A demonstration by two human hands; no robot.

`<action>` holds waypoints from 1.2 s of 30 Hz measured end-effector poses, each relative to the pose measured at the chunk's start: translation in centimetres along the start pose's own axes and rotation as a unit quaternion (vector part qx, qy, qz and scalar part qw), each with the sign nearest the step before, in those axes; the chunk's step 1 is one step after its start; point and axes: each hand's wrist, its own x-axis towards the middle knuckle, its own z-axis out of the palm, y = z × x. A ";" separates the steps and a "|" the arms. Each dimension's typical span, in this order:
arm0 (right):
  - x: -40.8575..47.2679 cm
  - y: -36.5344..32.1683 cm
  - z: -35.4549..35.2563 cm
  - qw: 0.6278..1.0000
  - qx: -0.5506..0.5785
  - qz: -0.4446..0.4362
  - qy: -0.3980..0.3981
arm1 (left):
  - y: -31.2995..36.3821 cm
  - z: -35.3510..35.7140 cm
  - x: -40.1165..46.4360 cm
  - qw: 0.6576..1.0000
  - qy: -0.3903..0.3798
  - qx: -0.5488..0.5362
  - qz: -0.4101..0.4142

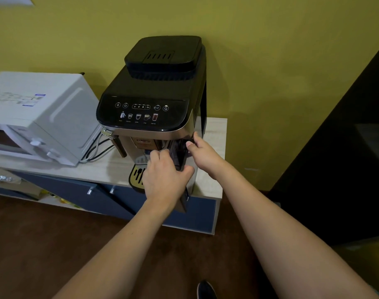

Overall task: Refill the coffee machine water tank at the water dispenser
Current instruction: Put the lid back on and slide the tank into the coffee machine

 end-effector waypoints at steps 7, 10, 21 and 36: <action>-0.5 -0.3 -0.7 1.000 0.009 0.001 -0.012 | 0.2 0.4 0.9 1.000 0.007 0.008 0.005; -1.7 -0.9 -1.0 1.000 -0.011 -0.016 -0.001 | -0.5 0.0 0.3 1.000 -0.001 -0.024 0.006; -1.9 -2.2 0.1 0.998 -0.030 0.042 0.032 | -2.6 -0.3 -2.1 0.998 -0.053 -0.007 -0.045; -2.5 -3.5 0.4 0.993 -0.068 0.037 0.088 | -2.5 -0.1 -1.6 0.996 -0.070 -0.046 -0.032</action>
